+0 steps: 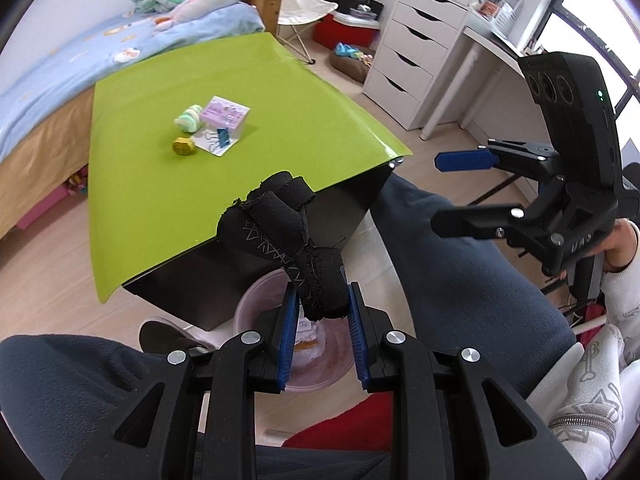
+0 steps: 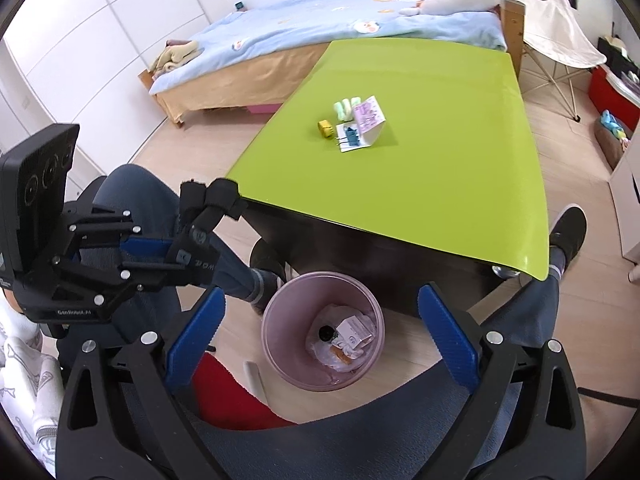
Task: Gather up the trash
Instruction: 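Open both grippers over the pink bin, dropping the clothespin and black fabric, then reach the right gripper to the white card with purple packaging and grasp it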
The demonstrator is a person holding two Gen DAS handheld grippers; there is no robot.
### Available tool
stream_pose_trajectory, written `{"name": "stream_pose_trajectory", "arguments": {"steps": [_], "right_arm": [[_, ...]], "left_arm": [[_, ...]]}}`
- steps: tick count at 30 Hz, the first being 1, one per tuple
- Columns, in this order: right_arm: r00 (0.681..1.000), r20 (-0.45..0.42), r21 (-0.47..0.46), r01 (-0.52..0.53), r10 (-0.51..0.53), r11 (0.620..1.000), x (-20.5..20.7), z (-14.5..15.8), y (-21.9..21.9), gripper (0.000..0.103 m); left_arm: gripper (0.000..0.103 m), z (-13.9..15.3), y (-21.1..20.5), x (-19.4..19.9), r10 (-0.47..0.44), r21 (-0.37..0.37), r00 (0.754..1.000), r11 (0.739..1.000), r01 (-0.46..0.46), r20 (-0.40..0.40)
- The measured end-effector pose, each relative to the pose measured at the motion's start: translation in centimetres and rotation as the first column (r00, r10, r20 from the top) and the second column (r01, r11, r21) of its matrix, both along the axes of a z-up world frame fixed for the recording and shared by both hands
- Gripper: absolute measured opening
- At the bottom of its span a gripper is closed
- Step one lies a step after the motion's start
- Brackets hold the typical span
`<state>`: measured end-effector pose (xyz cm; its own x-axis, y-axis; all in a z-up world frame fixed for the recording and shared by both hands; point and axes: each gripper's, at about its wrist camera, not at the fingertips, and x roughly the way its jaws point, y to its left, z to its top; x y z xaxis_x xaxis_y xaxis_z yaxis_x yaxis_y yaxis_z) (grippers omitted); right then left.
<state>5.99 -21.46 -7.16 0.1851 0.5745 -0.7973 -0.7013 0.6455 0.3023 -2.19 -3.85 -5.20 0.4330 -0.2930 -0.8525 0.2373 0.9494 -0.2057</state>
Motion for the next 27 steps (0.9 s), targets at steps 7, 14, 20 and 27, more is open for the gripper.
{"name": "stream_pose_trajectory", "arguments": {"steps": [7, 14, 20, 27], "right_arm": [[1.0, -0.005, 0.009, 0.014, -0.014, 1.0, 0.1, -0.1, -0.5, 0.096], [1.0, -0.006, 0.011, 0.017, -0.017, 1.0, 0.1, -0.1, -0.5, 0.097], [1.0, -0.013, 0.005, 0.005, -0.005, 1.0, -0.1, -0.5, -0.2, 0.099], [1.0, -0.013, 0.01, -0.002, 0.002, 1.0, -0.1, -0.2, 0.2, 0.1]], "left_arm": [[0.064, -0.6, 0.0, 0.4, 0.002, -0.019, 1.0, 1.0, -0.003, -0.016], [0.094, -0.8, 1.1, 0.7, 0.079, -0.017, 0.997, 0.997, -0.079, -0.011], [0.095, -0.6, 2.7, 0.9, 0.16, -0.036, 0.987, 0.986, -0.16, -0.001], [0.095, -0.6, 3.6, 1.2, 0.207, -0.065, 0.978, 0.976, -0.206, -0.004]]}}
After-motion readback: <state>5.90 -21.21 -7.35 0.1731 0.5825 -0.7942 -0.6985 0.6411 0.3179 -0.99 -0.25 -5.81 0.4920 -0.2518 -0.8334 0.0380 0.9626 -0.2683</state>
